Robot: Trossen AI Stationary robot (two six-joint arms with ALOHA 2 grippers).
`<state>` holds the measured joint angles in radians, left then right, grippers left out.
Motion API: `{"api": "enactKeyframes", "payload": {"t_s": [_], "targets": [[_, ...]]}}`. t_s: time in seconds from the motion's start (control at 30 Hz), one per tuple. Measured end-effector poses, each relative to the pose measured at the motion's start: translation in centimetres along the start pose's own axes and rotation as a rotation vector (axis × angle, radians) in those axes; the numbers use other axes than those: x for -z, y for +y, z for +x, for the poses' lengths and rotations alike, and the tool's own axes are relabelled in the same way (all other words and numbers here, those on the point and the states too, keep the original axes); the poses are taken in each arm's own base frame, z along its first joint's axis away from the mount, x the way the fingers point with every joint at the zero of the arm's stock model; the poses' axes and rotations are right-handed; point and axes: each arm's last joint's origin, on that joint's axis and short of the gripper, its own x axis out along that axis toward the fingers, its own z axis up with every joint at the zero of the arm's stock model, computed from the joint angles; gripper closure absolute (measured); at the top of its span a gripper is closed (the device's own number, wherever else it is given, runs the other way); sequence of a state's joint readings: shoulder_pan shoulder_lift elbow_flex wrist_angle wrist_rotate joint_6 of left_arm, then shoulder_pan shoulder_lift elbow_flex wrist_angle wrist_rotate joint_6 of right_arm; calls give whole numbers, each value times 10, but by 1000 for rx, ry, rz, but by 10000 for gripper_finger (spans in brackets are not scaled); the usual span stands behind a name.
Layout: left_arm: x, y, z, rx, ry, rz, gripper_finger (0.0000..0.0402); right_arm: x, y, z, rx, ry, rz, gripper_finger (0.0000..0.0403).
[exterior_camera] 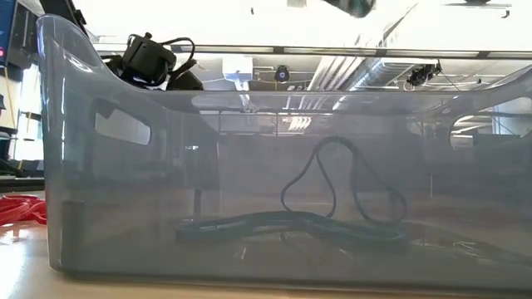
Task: Sort rubber bands into baskets
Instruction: Put the blue rubber band into the black bin
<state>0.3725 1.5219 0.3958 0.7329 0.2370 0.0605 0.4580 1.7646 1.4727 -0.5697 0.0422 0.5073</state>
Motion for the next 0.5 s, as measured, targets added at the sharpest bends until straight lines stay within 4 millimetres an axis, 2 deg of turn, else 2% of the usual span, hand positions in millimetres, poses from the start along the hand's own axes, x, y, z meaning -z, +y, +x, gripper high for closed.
{"api": "enactKeyframes", "payload": {"t_s": [0.2,0.5], "targets": [[2,-6,-1,220,1,74,401,8,-13,26,0,135,57,403],[4,-14,-3,434,-14,119,401,1,-28,38,-90,175,61,403]]}}
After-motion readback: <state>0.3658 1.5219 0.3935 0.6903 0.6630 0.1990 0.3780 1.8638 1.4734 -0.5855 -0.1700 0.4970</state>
